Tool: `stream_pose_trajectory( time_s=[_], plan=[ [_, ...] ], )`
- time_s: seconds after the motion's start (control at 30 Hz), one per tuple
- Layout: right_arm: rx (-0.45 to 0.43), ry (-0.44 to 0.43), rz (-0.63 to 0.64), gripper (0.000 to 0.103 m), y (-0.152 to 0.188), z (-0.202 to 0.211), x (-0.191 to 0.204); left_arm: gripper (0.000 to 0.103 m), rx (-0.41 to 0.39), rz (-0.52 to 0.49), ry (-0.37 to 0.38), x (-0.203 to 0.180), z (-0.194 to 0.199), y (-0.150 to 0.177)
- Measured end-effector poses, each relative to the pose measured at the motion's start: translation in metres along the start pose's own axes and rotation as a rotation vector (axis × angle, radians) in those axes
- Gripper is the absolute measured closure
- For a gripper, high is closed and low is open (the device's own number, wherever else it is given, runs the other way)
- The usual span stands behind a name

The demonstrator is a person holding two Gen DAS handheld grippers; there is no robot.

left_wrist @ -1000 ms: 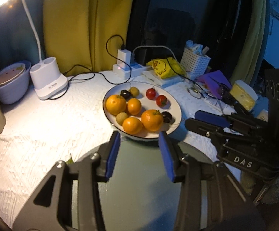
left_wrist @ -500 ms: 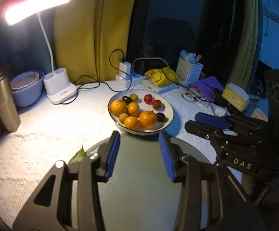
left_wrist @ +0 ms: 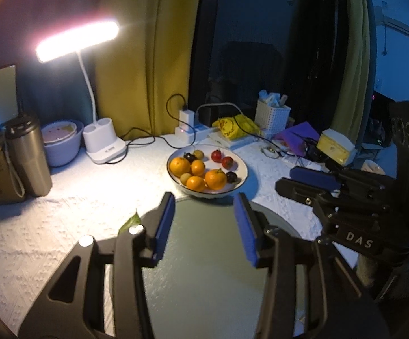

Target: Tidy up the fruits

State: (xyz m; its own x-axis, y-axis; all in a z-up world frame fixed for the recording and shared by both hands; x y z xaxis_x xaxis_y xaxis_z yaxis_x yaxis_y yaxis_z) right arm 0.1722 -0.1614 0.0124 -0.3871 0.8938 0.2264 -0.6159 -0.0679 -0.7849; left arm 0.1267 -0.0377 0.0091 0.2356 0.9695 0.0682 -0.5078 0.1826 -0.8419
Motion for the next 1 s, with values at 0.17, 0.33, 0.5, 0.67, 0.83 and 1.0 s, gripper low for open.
stream_pose_trajectory(
  time_s=[0.17,0.33,0.5,0.67,0.83,1.0],
  plan=[
    [-0.037,0.002,0.017,0.071,-0.001,0.021,0.01,0.028,-0.042,0.013,-0.011,0.0,0.021,0.001],
    [-0.079,0.009,0.034,0.071,-0.003,0.044,0.017,0.027,-0.076,0.006,-0.02,-0.004,0.041,0.0],
    [-0.117,0.014,0.048,0.07,-0.004,0.066,0.027,0.026,-0.111,-0.006,-0.039,-0.008,0.062,-0.003],
    [-0.16,0.03,0.039,0.063,-0.007,0.089,0.031,0.016,-0.142,-0.012,-0.069,-0.007,0.08,-0.007],
    [-0.219,0.06,0.011,0.041,-0.014,0.111,0.026,0.012,-0.165,-0.006,-0.112,-0.001,0.096,-0.01],
    [-0.264,0.089,-0.011,0.039,-0.017,0.127,0.021,0.012,-0.175,0.002,-0.172,0.002,0.107,-0.011]
  ],
)
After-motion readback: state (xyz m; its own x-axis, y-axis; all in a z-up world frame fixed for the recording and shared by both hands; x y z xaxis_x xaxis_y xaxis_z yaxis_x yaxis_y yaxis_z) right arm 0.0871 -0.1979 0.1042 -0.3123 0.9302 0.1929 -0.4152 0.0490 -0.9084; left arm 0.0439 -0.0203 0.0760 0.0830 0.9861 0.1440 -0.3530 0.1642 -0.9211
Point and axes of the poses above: each gripper's, at about its wrist camera, not at the fingertips, and z roughly against the way its jaws point, x to its left, y to its underside, the point moved 3 cm from there along -z, roughly the way its jaws point, and after that the axes turned 13 degrees about -z, right-handed, at the moved point
